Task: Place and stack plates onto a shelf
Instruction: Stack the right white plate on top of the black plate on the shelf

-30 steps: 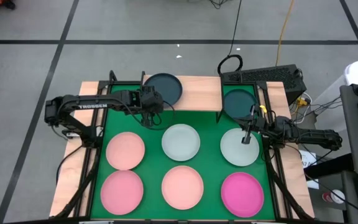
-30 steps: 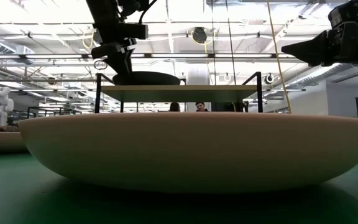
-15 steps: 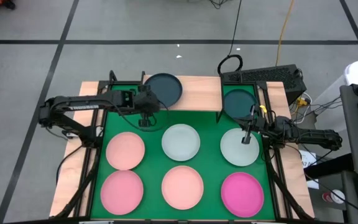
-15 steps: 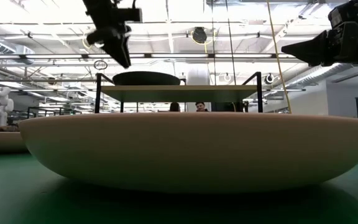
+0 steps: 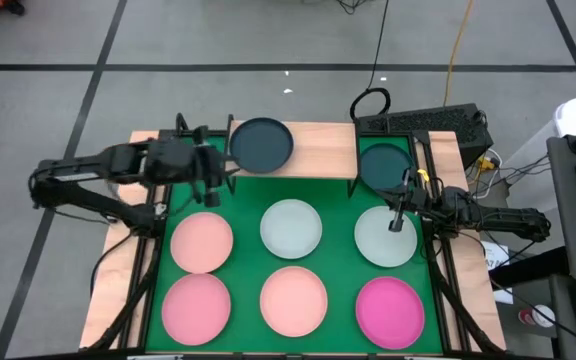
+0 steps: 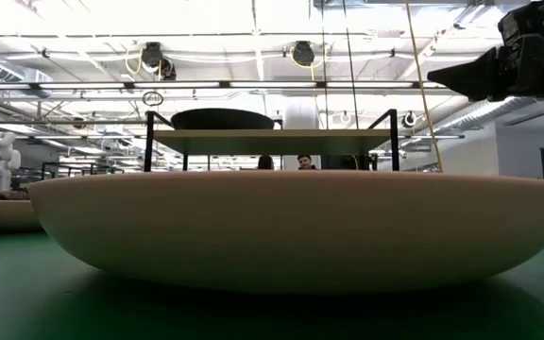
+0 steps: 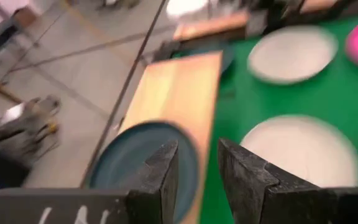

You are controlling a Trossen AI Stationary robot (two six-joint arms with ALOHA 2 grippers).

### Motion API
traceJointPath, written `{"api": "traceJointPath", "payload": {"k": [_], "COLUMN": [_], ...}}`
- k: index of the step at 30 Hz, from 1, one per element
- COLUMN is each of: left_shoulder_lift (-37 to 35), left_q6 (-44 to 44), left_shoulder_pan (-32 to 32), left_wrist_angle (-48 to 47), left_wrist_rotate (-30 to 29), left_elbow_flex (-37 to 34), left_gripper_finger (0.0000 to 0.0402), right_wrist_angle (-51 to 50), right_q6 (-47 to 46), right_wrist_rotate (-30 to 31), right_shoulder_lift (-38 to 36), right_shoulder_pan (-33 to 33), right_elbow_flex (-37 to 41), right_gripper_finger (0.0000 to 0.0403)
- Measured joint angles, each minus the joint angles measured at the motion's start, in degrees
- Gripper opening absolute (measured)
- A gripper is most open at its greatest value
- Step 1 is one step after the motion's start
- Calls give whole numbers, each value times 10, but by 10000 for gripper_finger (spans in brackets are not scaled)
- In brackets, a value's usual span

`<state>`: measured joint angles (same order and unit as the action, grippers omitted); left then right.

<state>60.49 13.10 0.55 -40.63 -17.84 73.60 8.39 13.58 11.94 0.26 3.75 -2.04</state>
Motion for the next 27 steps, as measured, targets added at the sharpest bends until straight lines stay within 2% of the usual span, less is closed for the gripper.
{"api": "traceJointPath", "payload": {"k": [3,8,12,15,20,27], "left_shoulder_lift": [-40,-96,-125,-132,-133,-133], "left_q6": [-19,-21,-23,-23,7,38], "left_shoulder_pan": [-26,-74,-96,-103,-101,-81], "left_wrist_angle": [73,259,411,500,579,590], "left_wrist_rotate": [23,32,32,32,28,23], "left_elbow_flex": [-56,-203,-306,-355,-391,-394], "left_gripper_finger": [118,118,118,118,118,118], "right_wrist_angle": [0,0,0,0,0,0], "right_q6": [0,0,0,0,0,0], "right_wrist_rotate": [0,0,0,0,0,0], "right_shoulder_lift": [0,0,0,0,0,0], "right_shoulder_pan": [0,0,0,0,0,0], "right_elbow_flex": [0,0,0,0,0,0], "right_gripper_finger": [0,0,0,0,0,0]}}
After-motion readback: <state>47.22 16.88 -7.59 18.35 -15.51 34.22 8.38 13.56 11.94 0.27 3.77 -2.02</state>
